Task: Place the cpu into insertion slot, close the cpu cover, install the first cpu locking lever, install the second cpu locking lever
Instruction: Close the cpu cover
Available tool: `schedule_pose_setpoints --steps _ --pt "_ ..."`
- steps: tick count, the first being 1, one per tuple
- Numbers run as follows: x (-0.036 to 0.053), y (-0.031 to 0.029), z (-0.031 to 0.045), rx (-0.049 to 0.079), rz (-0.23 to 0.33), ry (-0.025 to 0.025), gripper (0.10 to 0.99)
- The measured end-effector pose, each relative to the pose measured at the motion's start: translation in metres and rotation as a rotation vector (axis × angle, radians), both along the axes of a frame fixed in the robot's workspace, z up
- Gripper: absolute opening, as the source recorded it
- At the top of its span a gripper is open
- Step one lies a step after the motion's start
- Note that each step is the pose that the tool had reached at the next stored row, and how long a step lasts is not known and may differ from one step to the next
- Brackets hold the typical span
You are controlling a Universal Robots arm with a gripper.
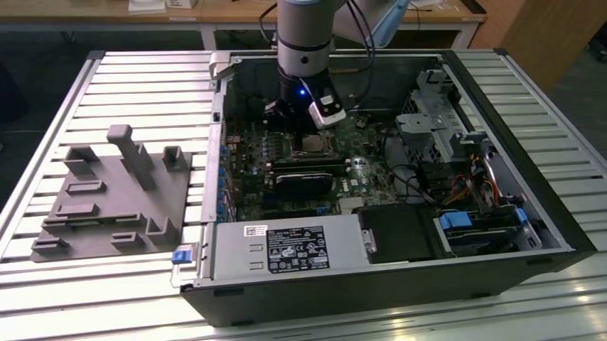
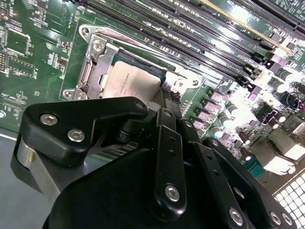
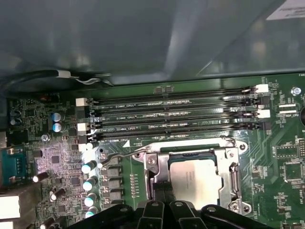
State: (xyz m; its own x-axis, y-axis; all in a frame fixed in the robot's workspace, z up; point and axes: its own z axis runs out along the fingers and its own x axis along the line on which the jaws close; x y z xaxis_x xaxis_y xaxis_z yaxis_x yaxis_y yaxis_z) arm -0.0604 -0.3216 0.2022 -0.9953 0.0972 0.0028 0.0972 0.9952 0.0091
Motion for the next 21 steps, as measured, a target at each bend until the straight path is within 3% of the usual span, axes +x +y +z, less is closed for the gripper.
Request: schedule_pose_setpoints --steps 21 --pt "-0.002 0.0 -0.0042 0.0 -0.001 0.0001 0.106"
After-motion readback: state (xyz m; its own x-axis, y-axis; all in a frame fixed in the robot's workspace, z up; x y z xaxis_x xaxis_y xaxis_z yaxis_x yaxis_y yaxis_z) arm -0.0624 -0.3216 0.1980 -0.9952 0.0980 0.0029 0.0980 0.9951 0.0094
